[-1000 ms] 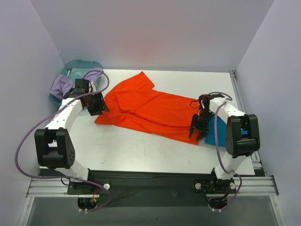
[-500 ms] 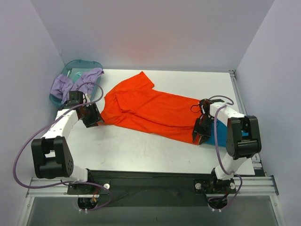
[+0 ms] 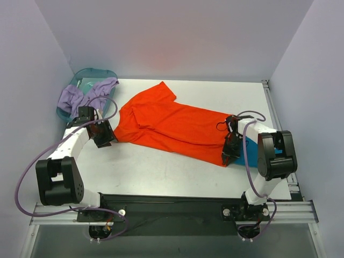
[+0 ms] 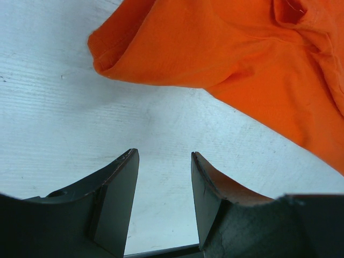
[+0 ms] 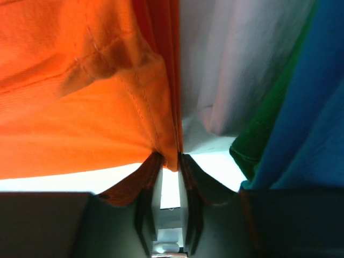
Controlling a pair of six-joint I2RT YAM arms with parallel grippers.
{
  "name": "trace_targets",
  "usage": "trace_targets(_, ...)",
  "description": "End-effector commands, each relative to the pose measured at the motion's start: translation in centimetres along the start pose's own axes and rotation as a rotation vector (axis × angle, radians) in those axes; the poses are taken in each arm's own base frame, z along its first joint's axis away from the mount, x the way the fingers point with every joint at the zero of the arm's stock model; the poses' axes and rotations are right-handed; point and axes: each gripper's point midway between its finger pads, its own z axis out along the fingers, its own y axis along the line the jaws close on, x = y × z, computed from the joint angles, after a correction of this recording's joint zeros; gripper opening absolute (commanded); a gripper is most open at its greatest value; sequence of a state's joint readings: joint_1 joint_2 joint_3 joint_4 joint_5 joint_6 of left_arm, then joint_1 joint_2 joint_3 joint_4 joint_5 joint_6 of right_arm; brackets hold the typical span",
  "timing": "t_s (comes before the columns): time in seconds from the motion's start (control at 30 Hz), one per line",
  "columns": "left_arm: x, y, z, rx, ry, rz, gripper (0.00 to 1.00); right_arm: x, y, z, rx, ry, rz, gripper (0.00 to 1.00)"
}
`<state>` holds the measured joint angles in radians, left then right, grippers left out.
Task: Fold and stack the t-shirts
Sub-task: Fold the flattened tshirt in 1/3 of the way
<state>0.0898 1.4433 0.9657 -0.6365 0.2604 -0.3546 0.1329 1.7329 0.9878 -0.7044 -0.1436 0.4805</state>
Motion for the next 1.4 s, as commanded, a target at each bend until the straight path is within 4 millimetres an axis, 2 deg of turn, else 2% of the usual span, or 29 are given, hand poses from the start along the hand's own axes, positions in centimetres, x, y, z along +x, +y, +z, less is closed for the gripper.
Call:
trace_targets(0.0, -1.2, 0.6, 0.2, -0.022, -0.049, 0.018, 0.54, 1.4, -1.3, 0.2, 0.071, 0.041, 0.011, 0.15)
trace_targets(0.07, -1.3, 1.3, 0.8, -0.047, -0.045, 0.008, 0.54, 1.7, -1.5, 0.3, 0.077, 0.044, 0.009, 0.07)
trace_targets(0.27, -2.5, 1.8, 2.0, -0.064, -0.072, -0.011, 0.54, 2.0, -1.6, 0.3, 0.08, 0.052, 0.015, 0.02)
trace_targets(0.63, -4.7, 2.7, 4.5, -0.098, -0.114, -0.019, 0.55, 2.5, -1.8, 0.0, 0.084, 0.059, 0.023, 0.01)
trace_targets(0.97, -6.2, 2.1, 6.4, -0.063, -0.123, -0.027, 0.52, 2.7, -1.8, -0.2, 0.083, 0.065, 0.03, 0.0)
trace_targets(1.07, -6.2, 2.2, 7.0, -0.064, -0.11, -0.028, 0.42, 2.9, -1.9, -0.1, 0.088, 0.071, 0.031, 0.0)
trace_targets(1.17, -6.4, 2.2, 7.3, -0.06, -0.105, -0.024, 0.25, 3.1, -2.0, -0.2, 0.089, 0.078, 0.027, 0.0)
trace_targets(1.2, -6.4, 2.2, 7.3, -0.061, -0.104, -0.023, 0.16, 3.2, -2.0, -0.2, 0.091, 0.08, 0.024, 0.0)
trace_targets(1.33, -6.5, 2.3, 6.8, -0.081, -0.104, -0.011, 0.0, 3.5, -2.3, -0.6, 0.099, 0.087, 0.013, 0.0)
trace_targets(1.37, -6.5, 2.4, 6.5, -0.089, -0.106, -0.002, 0.0, 3.6, -2.4, -0.7, 0.099, 0.085, 0.013, 0.0)
